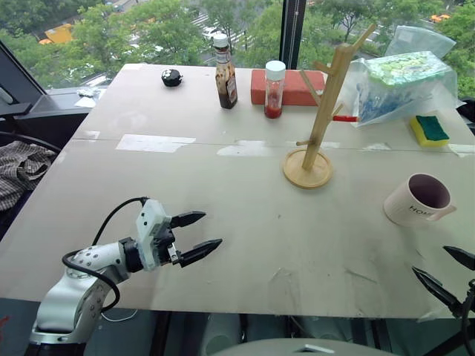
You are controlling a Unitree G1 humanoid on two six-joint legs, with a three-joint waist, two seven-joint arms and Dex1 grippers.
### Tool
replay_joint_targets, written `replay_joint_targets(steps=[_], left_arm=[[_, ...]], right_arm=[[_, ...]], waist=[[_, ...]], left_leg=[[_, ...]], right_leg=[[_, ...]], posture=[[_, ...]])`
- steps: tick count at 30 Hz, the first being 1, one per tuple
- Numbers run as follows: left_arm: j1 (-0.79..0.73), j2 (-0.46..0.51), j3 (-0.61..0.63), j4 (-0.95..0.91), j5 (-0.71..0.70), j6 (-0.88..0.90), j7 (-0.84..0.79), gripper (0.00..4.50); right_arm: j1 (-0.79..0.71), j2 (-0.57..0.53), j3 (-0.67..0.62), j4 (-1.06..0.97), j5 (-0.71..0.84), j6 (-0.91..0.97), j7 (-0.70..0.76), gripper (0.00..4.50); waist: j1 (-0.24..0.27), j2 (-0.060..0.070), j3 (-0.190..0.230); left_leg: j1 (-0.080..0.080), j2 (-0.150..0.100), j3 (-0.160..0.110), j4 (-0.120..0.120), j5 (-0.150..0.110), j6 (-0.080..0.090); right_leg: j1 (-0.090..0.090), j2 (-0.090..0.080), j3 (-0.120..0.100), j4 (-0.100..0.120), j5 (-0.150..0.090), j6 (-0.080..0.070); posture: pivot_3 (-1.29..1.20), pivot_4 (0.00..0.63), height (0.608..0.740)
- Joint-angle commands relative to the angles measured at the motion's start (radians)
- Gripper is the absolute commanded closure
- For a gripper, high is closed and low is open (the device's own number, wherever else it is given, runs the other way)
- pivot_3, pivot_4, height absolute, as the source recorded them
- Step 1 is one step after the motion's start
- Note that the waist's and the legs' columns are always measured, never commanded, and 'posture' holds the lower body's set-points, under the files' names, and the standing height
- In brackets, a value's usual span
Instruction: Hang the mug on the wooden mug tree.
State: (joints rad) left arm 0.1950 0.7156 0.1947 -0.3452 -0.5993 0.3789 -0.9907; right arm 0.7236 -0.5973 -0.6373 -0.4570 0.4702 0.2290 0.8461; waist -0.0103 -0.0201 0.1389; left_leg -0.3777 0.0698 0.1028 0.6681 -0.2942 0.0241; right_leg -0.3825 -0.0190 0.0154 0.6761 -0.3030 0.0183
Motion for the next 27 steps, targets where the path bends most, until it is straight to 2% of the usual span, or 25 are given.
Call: replay_joint_targets(steps=[1,4,10,18,27], left_arm=[[-0.059,0.004,0.011,-0.062,-0.059,0.004,-0.028,0.00],[-0.175,-0.005,-0.037,-0.139,-0.150,0.016,-0.095,0.00],[-0.293,0.013,-0.112,-0.199,-0.221,0.100,-0.127,0.00],[-0.309,0.005,-0.120,-0.236,-0.242,0.131,-0.101,0.00],[-0.251,0.012,-0.077,-0.248,-0.246,0.119,-0.086,0.00]], right_arm=[[-0.044,0.017,-0.021,-0.002,-0.010,-0.015,-0.055,0.07],[-0.135,0.074,-0.049,0.046,-0.052,0.018,-0.227,0.07],[-0.242,0.083,-0.076,0.131,-0.049,0.047,-0.326,0.07],[-0.362,0.076,-0.036,0.219,-0.071,0.052,-0.366,0.07],[-0.447,0.074,0.012,0.303,-0.076,0.037,-0.350,0.07]], waist=[[0.000,0.000,0.000],[0.008,-0.004,0.001],[0.001,0.004,-0.002],[-0.003,0.004,-0.002],[-0.002,0.005,-0.002]], left_leg=[[0.000,0.000,0.000,0.000,0.000,0.000],[-0.001,0.000,-0.002,0.001,0.000,0.000],[0.000,-0.003,0.000,0.000,0.002,-0.003],[0.000,-0.004,-0.003,0.000,0.002,-0.003],[0.000,-0.005,-0.004,0.000,0.002,-0.003]], right_leg=[[0.000,0.000,0.000,0.000,0.000,0.000],[0.000,0.000,-0.003,0.001,0.000,0.000],[0.001,0.001,0.000,0.001,0.000,0.000],[0.001,0.003,0.002,0.000,0.000,0.001],[0.001,0.002,0.002,0.001,0.000,0.001]], posture=[[0.00,0.150,0.740],[0.00,0.150,0.740],[0.00,0.150,0.740],[0.00,0.150,0.740],[0.00,0.150,0.740]])
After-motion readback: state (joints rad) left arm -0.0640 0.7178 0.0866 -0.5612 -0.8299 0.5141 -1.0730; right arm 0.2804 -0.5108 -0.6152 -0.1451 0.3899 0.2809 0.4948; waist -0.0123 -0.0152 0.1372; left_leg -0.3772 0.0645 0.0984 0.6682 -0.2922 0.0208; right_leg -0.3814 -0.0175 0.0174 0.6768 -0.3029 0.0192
